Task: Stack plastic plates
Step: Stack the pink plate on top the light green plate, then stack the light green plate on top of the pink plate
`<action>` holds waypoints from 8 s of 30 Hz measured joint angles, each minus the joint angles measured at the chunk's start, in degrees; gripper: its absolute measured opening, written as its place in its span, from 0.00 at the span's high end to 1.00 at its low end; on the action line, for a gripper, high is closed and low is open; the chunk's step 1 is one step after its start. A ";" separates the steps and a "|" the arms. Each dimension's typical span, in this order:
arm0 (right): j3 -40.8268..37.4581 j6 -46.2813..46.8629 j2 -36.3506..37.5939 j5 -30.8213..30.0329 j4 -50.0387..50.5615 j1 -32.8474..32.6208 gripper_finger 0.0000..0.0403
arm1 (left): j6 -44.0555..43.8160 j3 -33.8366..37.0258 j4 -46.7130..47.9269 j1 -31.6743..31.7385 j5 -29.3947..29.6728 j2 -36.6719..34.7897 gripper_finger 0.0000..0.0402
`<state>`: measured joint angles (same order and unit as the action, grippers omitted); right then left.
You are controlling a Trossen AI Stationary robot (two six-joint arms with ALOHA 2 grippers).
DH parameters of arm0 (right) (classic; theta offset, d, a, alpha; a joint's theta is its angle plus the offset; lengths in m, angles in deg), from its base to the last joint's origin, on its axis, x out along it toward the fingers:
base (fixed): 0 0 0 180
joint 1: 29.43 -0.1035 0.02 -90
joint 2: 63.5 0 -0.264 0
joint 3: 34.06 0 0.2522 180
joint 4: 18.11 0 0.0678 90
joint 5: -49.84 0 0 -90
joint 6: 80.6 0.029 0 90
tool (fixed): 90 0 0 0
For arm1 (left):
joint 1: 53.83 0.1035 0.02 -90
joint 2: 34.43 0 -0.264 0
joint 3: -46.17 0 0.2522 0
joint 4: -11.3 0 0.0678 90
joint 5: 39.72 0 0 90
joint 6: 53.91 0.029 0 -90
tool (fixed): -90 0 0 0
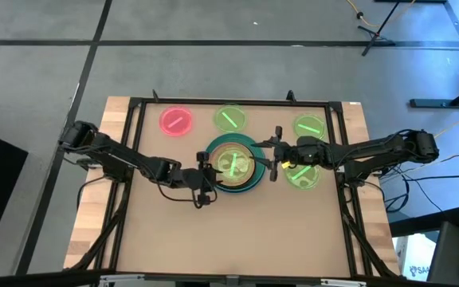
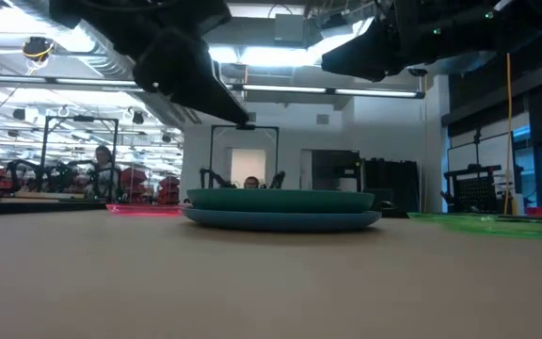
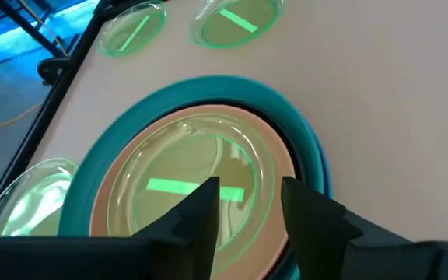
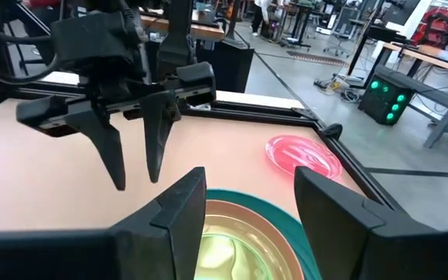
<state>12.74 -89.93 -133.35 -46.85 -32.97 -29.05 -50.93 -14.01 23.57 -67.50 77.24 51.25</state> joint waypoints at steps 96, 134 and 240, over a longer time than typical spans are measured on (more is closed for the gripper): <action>0.00 0.05 -0.15 -1.46 2.67 0.00 0.53 | 9.68 11.85 21.39 42.41 1.72 -2.53 0.67; 0.00 -0.41 -0.15 -4.71 2.67 0.00 0.53 | 6.15 11.96 23.07 34.78 2.22 -9.71 1.00; 0.04 27.15 20.51 3.15 58.24 -3.69 0.53 | -7.08 25.67 -29.06 4.15 -9.51 -19.58 0.68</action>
<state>12.78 -62.78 -112.84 -43.70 25.26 -32.74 -58.00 11.65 -5.50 -63.35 67.73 31.67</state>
